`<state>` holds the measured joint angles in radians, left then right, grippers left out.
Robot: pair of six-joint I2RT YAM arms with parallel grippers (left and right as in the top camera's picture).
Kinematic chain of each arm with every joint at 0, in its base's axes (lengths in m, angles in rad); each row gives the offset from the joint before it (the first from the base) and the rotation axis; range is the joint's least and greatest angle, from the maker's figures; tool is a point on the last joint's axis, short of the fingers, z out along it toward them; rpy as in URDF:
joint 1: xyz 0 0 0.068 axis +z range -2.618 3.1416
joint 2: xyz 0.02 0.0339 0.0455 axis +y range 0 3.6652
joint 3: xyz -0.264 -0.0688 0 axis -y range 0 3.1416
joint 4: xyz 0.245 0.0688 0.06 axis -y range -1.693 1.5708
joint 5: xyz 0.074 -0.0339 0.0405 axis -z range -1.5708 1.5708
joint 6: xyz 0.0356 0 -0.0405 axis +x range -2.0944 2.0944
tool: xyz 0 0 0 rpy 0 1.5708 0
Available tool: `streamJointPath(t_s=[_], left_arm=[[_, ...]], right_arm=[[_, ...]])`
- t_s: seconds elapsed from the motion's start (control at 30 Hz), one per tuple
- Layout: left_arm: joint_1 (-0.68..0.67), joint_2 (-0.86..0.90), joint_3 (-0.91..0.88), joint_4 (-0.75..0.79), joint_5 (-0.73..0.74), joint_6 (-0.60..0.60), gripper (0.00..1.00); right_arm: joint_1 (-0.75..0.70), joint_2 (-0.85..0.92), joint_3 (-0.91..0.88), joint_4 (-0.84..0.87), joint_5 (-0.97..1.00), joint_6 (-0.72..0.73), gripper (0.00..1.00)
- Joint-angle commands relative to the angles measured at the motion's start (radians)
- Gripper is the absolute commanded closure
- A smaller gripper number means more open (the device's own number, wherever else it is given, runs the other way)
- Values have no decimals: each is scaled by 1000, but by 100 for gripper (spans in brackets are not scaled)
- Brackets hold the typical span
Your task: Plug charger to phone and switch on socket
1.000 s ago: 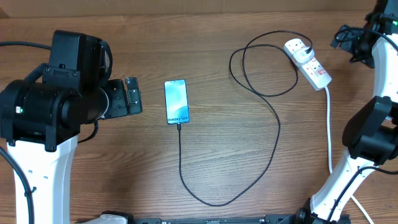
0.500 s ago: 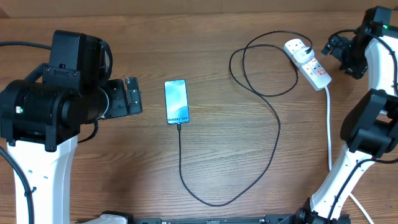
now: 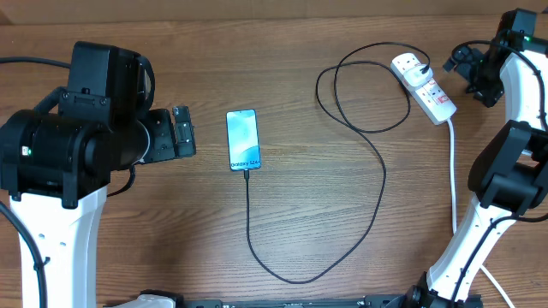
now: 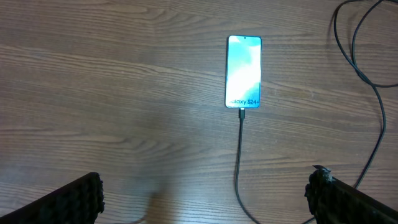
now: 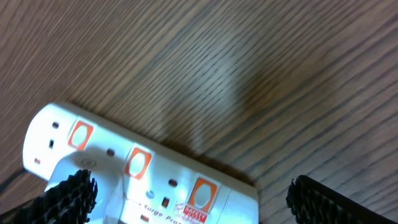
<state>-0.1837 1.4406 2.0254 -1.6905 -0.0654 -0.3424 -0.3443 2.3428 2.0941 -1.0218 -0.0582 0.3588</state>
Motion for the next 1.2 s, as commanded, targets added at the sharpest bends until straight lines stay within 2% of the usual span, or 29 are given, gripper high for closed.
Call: streamJointPath(t_s=[0.0,0.67,1.17], left_arm=[[0,2,-3,1,-16,-21,1],[0,1,-3,1,-16,-21,0],[0,1,-3,1,-16,-21,0]], right_arm=[[5,33,-1,6,38,39,0],[27,116,-1,-12,30,53,0],[28,123,-1,-20,-64,53,0]])
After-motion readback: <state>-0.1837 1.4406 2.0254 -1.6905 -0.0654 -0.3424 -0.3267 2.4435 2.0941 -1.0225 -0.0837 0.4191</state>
